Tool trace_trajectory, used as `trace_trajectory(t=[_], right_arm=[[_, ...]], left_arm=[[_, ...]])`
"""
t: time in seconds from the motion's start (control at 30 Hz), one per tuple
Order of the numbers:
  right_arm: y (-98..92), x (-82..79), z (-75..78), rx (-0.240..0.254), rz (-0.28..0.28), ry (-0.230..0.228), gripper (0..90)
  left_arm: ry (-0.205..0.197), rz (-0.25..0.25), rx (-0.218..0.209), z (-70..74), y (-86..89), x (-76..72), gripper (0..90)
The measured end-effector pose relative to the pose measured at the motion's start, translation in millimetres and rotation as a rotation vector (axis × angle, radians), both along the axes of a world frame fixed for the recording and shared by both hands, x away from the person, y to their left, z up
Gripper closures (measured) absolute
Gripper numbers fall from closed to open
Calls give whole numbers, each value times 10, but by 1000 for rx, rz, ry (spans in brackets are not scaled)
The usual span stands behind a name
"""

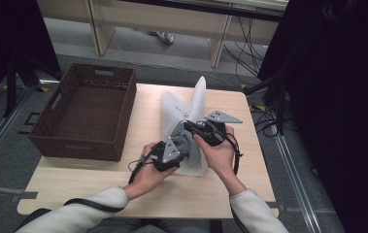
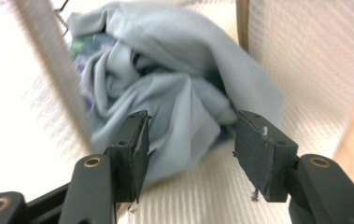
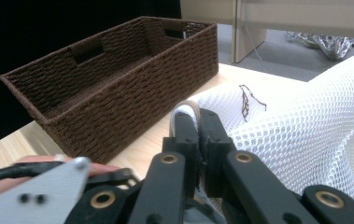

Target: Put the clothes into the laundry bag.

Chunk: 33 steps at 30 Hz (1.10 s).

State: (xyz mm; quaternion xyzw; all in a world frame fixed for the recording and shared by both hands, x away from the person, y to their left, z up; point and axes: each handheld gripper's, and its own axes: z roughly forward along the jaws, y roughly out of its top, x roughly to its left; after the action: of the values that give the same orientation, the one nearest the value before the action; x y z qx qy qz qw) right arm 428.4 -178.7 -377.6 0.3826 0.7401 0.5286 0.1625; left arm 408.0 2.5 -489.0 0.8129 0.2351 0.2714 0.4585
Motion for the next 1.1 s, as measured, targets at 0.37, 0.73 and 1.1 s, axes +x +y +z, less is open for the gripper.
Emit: trace_trajectory(t=[0.37, 0.73, 1.1], right_arm=[[36, 3, -33, -13, 15, -6, 882], [13, 7, -14, -11, 7, -18, 882], [14, 4, -6, 5, 1, -14, 882]], left_arm=[[27, 42, 172, -169, -145, 226, 691], [65, 19, 46, -161, -318, 254, 859], [-118, 102, 84, -101, -401, 374, 851]])
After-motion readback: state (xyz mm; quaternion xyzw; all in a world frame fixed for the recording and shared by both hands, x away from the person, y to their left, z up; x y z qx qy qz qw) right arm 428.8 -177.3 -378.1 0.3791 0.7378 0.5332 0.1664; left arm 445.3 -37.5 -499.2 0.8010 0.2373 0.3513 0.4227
